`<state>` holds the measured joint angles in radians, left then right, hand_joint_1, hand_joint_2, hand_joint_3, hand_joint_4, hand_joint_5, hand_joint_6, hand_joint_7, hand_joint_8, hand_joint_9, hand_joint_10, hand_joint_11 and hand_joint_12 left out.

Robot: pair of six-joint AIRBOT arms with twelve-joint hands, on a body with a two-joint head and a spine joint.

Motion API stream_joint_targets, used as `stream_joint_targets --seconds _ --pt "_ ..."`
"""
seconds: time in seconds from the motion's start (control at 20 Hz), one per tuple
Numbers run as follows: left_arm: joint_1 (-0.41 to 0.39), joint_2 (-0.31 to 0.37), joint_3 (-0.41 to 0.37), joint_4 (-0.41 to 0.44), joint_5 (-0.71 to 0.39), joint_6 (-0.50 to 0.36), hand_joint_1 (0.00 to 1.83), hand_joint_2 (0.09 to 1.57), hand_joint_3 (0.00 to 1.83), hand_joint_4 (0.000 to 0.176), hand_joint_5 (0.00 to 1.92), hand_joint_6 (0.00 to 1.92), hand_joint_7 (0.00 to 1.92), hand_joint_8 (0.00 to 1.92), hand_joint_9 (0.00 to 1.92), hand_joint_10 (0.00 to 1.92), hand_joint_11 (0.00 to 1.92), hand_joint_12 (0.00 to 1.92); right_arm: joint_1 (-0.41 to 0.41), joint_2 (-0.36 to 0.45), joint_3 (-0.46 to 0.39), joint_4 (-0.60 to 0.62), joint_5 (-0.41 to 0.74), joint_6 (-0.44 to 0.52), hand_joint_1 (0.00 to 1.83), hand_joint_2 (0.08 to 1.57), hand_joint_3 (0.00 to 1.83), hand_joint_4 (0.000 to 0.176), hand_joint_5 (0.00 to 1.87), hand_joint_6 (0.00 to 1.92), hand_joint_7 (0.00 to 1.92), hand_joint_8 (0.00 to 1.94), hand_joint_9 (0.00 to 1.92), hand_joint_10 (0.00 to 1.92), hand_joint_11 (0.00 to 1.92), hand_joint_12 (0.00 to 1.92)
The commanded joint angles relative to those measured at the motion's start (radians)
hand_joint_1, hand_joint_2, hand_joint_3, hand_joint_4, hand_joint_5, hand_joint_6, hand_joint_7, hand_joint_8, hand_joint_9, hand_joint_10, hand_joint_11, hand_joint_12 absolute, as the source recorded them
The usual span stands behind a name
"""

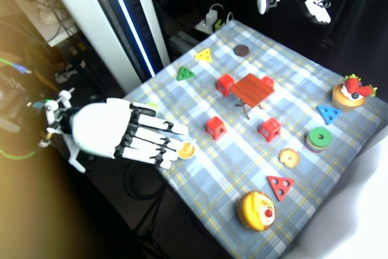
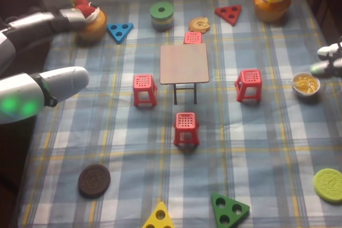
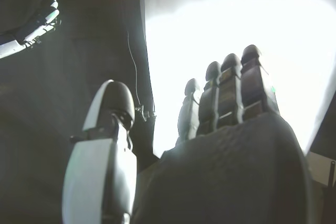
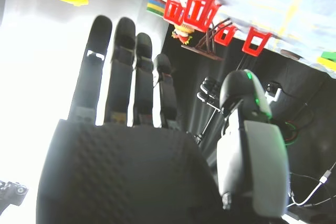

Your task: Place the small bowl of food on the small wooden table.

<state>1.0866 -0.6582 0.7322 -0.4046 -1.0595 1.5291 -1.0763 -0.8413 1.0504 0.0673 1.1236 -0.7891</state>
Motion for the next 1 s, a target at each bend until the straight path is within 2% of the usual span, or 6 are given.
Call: stream_joint_targets --seconds 0.0,0.4,0.55,0.65,0.75,0.95 --pt "-0.011 -0.002 0.000 0.006 -0.115 -0.004 0.46 1.16 0.01 0.114 0.46 0.01 0.36 0.01 0.28 0.01 0.05 0.40 0.010 0.002 0.006 0.020 0.119 0.002 1.13 1.16 0.00 0.000 0.61 0.00 0.43 0.00 0.41 0.01 0.19 0.62" --pt "-0.011 -0.008 0.005 0.005 -0.106 -0.004 0.42 1.16 0.01 0.107 0.48 0.00 0.34 0.00 0.28 0.00 0.06 0.39 0.126 -0.062 0.080 -0.011 0.035 0.023 1.04 0.97 0.00 0.000 0.29 0.00 0.24 0.00 0.21 0.00 0.07 0.49" --pt "-0.012 -0.012 0.008 0.005 -0.099 -0.004 0.46 1.15 0.00 0.121 0.48 0.00 0.33 0.00 0.28 0.00 0.05 0.38 0.182 -0.106 0.153 -0.055 -0.056 0.104 1.00 0.92 0.00 0.045 0.32 0.01 0.27 0.01 0.26 0.02 0.11 0.50" --pt "-0.011 -0.013 0.009 0.005 -0.096 -0.004 0.50 1.15 0.00 0.102 0.49 0.01 0.34 0.00 0.29 0.01 0.07 0.38 0.214 -0.127 0.188 -0.079 -0.120 0.122 0.98 0.91 0.00 0.039 0.35 0.00 0.34 0.00 0.34 0.00 0.13 0.62" --pt "-0.011 -0.014 0.009 0.005 -0.096 -0.004 0.52 1.15 0.00 0.107 0.48 0.00 0.34 0.00 0.29 0.00 0.08 0.38 0.233 -0.134 0.204 -0.100 -0.165 0.125 0.96 0.93 0.00 0.043 0.44 0.00 0.49 0.01 0.47 0.01 0.26 0.61" --pt "-0.012 -0.020 0.013 0.005 -0.089 -0.004 0.54 1.15 0.00 0.109 0.48 0.00 0.34 0.00 0.30 0.00 0.10 0.39 0.256 -0.143 0.217 -0.132 -0.210 0.126 1.04 0.97 0.00 0.000 0.56 0.00 0.62 0.01 0.59 0.00 0.38 0.53"
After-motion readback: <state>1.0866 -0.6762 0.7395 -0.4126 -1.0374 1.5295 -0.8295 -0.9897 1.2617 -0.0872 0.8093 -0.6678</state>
